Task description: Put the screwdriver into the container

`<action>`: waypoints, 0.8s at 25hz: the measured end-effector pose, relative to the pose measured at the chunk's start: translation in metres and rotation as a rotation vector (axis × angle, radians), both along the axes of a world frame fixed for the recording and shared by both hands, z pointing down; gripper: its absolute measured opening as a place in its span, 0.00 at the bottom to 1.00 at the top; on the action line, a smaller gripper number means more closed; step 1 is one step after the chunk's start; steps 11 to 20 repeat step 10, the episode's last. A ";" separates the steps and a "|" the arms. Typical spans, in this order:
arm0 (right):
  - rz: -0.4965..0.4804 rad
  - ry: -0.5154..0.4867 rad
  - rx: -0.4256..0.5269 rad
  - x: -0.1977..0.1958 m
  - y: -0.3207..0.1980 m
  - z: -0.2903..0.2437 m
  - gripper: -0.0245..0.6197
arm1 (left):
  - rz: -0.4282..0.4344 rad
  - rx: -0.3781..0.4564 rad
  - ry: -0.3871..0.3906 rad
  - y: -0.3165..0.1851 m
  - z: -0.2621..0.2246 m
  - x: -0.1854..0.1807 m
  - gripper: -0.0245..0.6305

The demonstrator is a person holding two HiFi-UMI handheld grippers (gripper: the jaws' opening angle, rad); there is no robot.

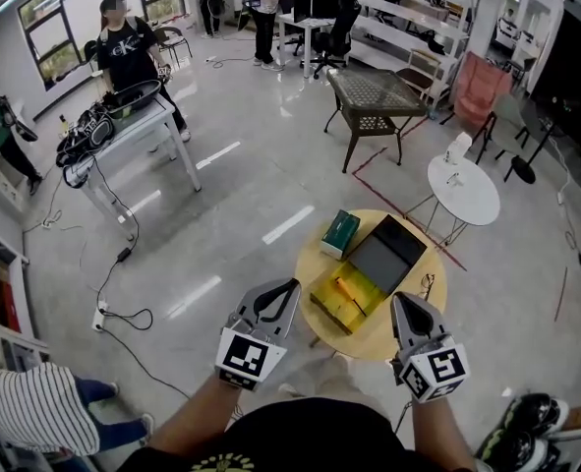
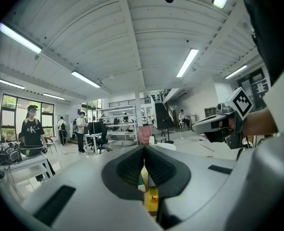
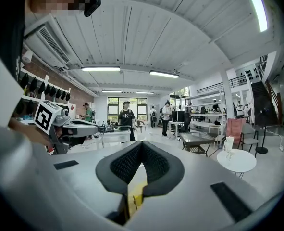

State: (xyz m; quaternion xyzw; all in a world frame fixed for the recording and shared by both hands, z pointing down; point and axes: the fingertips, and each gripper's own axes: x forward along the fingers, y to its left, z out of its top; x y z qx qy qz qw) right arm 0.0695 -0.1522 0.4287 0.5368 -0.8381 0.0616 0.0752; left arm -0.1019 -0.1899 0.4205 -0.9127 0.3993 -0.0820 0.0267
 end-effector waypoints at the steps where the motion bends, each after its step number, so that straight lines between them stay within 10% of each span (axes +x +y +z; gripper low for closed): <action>1: -0.003 -0.002 -0.002 -0.001 0.000 0.001 0.06 | -0.002 -0.003 -0.001 0.000 0.001 -0.001 0.06; 20: -0.024 -0.018 0.004 -0.004 -0.006 0.000 0.06 | -0.014 -0.017 -0.020 -0.004 0.002 -0.002 0.06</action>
